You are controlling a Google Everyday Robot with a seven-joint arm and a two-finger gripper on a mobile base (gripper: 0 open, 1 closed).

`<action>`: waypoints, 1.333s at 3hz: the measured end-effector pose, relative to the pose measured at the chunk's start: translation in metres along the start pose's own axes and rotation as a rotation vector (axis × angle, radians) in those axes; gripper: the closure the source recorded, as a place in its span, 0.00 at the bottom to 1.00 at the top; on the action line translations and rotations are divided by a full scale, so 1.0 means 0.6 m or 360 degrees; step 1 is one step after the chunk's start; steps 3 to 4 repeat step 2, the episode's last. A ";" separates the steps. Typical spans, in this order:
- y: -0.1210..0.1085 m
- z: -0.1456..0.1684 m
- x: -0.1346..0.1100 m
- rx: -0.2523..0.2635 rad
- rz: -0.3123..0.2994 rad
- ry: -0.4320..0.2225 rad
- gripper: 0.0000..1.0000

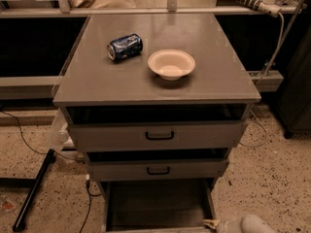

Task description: Open bottom drawer

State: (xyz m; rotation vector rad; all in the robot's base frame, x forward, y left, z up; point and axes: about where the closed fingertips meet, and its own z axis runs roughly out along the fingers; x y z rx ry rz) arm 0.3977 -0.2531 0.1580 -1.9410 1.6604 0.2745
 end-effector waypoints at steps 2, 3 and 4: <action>0.000 0.000 0.000 0.0000 0.0000 0.0000 0.00; 0.000 0.000 0.000 0.0000 0.0000 0.0000 0.00; 0.000 0.000 0.000 0.0000 0.0000 0.0000 0.00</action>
Offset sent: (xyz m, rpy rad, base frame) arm 0.0000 0.0000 0.0000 0.0000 0.0000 0.0000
